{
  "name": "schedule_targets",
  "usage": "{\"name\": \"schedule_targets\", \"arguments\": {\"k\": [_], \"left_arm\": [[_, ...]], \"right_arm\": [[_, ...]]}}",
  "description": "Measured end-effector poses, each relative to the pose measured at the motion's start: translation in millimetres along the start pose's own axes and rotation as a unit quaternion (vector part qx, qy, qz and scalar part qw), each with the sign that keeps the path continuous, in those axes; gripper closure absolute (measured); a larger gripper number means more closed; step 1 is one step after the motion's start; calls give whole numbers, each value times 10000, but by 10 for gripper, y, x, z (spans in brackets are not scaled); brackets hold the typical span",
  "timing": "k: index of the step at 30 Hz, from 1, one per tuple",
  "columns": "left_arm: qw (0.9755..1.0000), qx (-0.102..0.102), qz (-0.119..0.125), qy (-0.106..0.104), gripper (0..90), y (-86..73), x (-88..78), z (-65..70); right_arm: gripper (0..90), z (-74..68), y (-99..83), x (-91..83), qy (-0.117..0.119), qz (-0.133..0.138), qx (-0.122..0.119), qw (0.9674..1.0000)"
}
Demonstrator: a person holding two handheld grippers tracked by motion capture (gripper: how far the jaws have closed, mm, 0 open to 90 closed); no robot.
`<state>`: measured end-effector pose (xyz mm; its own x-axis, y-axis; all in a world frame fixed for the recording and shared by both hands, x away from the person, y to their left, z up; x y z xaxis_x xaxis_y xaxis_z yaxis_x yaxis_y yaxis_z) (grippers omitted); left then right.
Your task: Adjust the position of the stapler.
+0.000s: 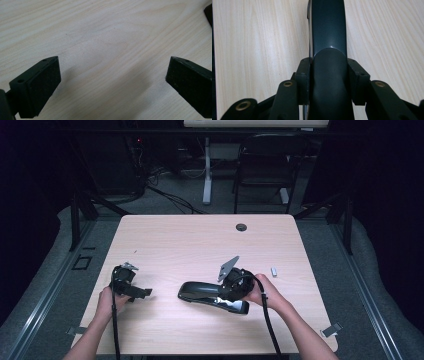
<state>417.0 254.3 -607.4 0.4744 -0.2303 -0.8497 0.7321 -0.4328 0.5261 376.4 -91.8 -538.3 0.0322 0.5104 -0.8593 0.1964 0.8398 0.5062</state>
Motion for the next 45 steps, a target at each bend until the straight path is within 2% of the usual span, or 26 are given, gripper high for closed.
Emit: {"name": "schedule_targets", "arguments": {"k": [3,5,7,14,20,22,25,26,27,28,31,36,38,40,45], "left_arm": [[10000,7,13,-25,0,4,-10,7],[10000,2,35,-35,0,7,-15,14],[10000,19,64,-42,0,11,-24,19],[10000,16,63,-63,0,21,-32,47],[10000,27,61,-53,0,19,-36,49],[10000,25,73,-51,0,19,-38,50],[9999,21,90,-66,0,17,-42,45],[9999,17,92,-69,0,14,-44,43],[9999,17,89,-71,0,11,-44,40],[9999,10,83,-67,0,7,-44,38],[9999,16,96,-67,0,9,-50,39],[9999,37,92,-85,0,19,-38,60],[9999,26,53,-121,0,22,-22,73],[9999,20,74,-147,0,30,-21,81],[9997,38,102,-209,0,32,-25,93]], "right_arm": [[597,-5,-3,3,93,20,-117,9999],[597,-8,3,-2,154,-64,-324,9993],[597,-15,6,8,189,-6,-326,9993],[597,73,14,4,418,-23,-624,9972],[596,79,20,11,406,-14,-717,9966],[594,91,30,3,377,-141,-810,9959],[571,87,43,12,326,-239,-698,9967],[523,91,37,2,237,-360,-629,9971],[445,91,26,-5,176,-406,-491,9978],[411,94,7,-26,172,-458,-346,9982],[390,69,-88,-146,3,-408,-86,9991],[437,23,-292,-240,-312,-320,290,9986],[461,20,-354,-262,-326,-116,474,9983],[498,25,-393,-276,-261,-90,617,9977],[525,28,-425,-277,-237,19,615,9978]]}}
Point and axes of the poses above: each handheld gripper's, and its own axes: x roughly forward along the jaws, y roughly out of its top, z roughly to its right, the point moved 5 cm from there along x, roughly forward along the jaws, and after that the axes turned 9 degrees about y, right-handed, at the moved point
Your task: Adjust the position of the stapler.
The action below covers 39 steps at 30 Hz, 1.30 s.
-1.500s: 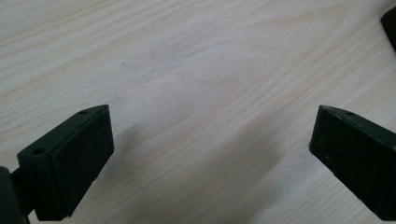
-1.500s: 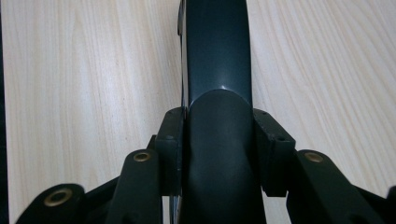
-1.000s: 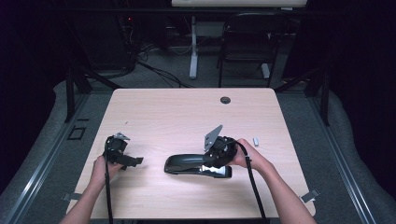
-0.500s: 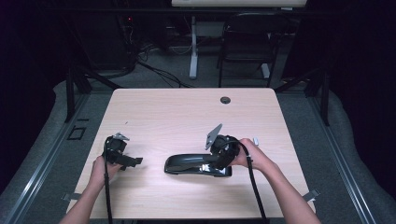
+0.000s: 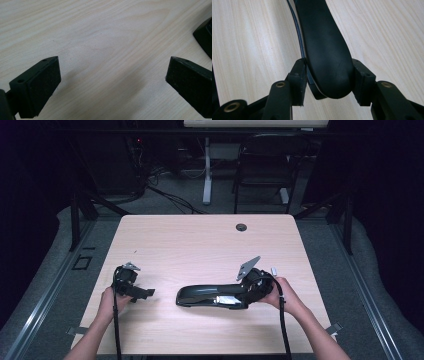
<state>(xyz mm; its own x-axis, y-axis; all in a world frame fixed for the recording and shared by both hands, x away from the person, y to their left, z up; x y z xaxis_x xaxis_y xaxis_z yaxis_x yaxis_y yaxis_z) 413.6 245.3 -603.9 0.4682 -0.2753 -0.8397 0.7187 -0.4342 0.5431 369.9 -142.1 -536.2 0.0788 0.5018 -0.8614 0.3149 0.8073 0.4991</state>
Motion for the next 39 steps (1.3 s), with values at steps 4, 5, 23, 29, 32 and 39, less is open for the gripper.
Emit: {"name": "schedule_targets", "arguments": {"k": [4,5,23,29,32,39], "left_arm": [[10000,18,-17,2,0,1,14,6],[10000,12,-24,-16,0,-1,14,8],[9997,2,262,-16,0,60,-131,139],[9989,-26,455,-99,0,127,-200,204],[9988,-33,479,-99,0,151,-215,237],[9984,56,555,-99,0,192,-245,304]], "right_arm": [[528,10,8,1,-23,-28,-114,9999],[527,21,12,-3,-48,-70,-179,9998],[252,78,11,-15,-3,80,267,9996],[110,73,-88,-118,-142,300,798,9963],[98,60,-150,-136,-203,347,997,9942],[90,-50,-337,-143,-263,321,1152,9925]]}}
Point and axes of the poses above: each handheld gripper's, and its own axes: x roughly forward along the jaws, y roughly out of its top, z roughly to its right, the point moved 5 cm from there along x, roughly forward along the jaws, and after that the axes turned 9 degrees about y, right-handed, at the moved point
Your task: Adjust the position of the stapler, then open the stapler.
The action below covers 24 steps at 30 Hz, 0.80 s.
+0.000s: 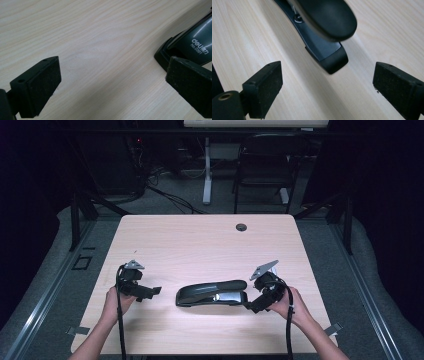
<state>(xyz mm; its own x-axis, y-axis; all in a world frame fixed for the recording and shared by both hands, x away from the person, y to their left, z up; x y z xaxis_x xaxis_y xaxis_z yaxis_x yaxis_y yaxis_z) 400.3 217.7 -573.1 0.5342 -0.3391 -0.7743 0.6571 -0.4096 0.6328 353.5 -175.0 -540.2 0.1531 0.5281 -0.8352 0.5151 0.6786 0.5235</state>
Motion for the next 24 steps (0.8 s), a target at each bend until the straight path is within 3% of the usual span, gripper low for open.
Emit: {"name": "schedule_targets", "arguments": {"k": [5,12,18,24], "left_arm": [[10000,19,53,4,0,29,-25,45],[9996,-15,267,55,0,96,-112,147],[9989,67,446,157,0,170,-201,338],[9959,141,874,171,24,293,-333,619]], "right_arm": [[98,-47,-100,-14,-88,81,167,9998],[109,-74,-215,7,-204,68,186,9996],[139,-59,-236,51,-196,-60,215,9996],[156,-54,-242,78,-320,22,133,9994]]}}
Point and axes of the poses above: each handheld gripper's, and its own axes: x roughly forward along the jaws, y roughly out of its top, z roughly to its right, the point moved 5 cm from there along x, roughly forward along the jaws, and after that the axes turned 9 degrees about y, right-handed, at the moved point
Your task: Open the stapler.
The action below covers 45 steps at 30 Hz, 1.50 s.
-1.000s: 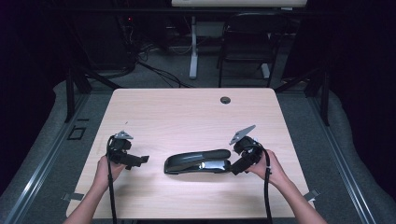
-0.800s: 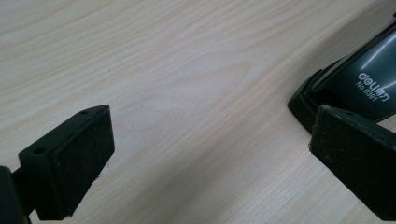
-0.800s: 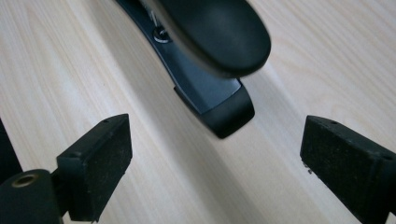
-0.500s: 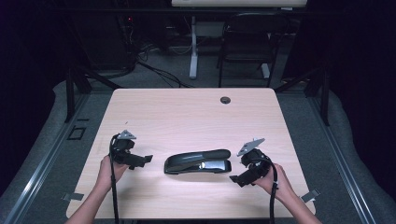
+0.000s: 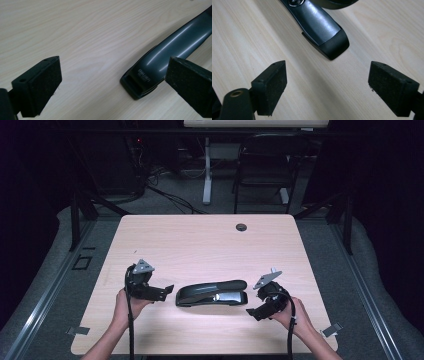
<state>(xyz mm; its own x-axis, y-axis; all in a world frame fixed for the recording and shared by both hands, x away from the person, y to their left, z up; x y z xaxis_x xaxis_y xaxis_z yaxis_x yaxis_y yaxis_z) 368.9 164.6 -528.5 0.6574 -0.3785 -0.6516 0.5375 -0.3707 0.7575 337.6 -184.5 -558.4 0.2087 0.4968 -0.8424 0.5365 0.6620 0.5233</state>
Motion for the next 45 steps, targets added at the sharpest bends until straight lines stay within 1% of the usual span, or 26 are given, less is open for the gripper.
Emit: {"name": "schedule_targets", "arguments": {"k": [2,3,4,5,7,8,9,11,13,15,16,17,19,20,24,26,27,29,31,32,34,36,37,40,43,45], "left_arm": [[9998,59,138,-94,66,41,-25,115],[9998,84,176,-102,103,54,-31,154],[9995,98,235,-173,144,73,-38,222],[9993,124,265,-233,160,83,-39,270],[9989,162,320,-318,178,94,-44,346],[9985,161,364,-379,213,97,-49,377],[9983,172,392,-390,265,100,-55,392],[9979,122,452,-438,303,104,-61,419],[9978,35,457,-484,353,100,-57,434],[9975,1,451,-538,383,95,-51,459],[9975,40,463,-527,402,94,-48,470],[9974,53,481,-537,419,94,-46,486],[9972,64,494,-560,453,95,-34,514],[9971,46,497,-574,464,94,-28,532],[9962,113,549,-667,529,102,14,622],[9961,205,500,-698,565,99,42,667],[9961,271,449,-707,580,93,63,703],[9960,345,416,-712,618,83,90,757],[9958,437,374,-716,667,77,114,817],[9956,475,351,-721,696,78,126,846],[9954,586,280,-698,785,73,154,904],[9954,570,268,-723,837,69,184,937],[9953,588,264,-722,858,68,195,953],[9948,651,322,-720,890,61,219,1005],[9943,701,364,-713,900,57,231,1050],[9941,726,337,-736,900,54,244,1089]], "right_arm": [[169,4,5,-4,-26,70,-30,10000],[190,11,6,2,-46,73,-32,10000],[212,16,5,2,-75,68,-24,9999],[225,20,5,15,-64,72,-10,10000],[282,19,4,25,-65,122,12,9999],[298,13,4,41,-49,119,31,9999],[319,15,2,40,-86,69,-10,9999],[366,4,4,63,-55,82,-40,9999],[413,-10,10,79,-73,121,-65,9999],[471,-19,20,85,-124,159,-101,9997],[507,-30,26,104,-85,253,-66,9996],[526,-29,26,107,-93,200,-102,9997],[566,-43,24,147,-111,255,-102,9996],[592,-55,22,160,-150,246,-136,9995],[670,-77,50,176,-237,314,-252,9989],[721,-84,66,183,-230,411,-257,9986],[736,-81,68,182,-243,346,-297,9987],[776,-82,80,205,-260,373,-284,9986],[801,-82,86,209,-299,360,-324,9984],[812,-87,89,212,-280,383,-324,9983],[832,-88,93,213,-330,422,-337,9980],[842,-76,93,217,-345,509,-324,9976],[842,-68,90,220,-351,493,-314,9977],[842,-52,82,250,-336,490,-268,9979],[842,-58,83,279,-323,460,-270,9981],[842,-71,95,297,-314,480,-294,9979]]}}
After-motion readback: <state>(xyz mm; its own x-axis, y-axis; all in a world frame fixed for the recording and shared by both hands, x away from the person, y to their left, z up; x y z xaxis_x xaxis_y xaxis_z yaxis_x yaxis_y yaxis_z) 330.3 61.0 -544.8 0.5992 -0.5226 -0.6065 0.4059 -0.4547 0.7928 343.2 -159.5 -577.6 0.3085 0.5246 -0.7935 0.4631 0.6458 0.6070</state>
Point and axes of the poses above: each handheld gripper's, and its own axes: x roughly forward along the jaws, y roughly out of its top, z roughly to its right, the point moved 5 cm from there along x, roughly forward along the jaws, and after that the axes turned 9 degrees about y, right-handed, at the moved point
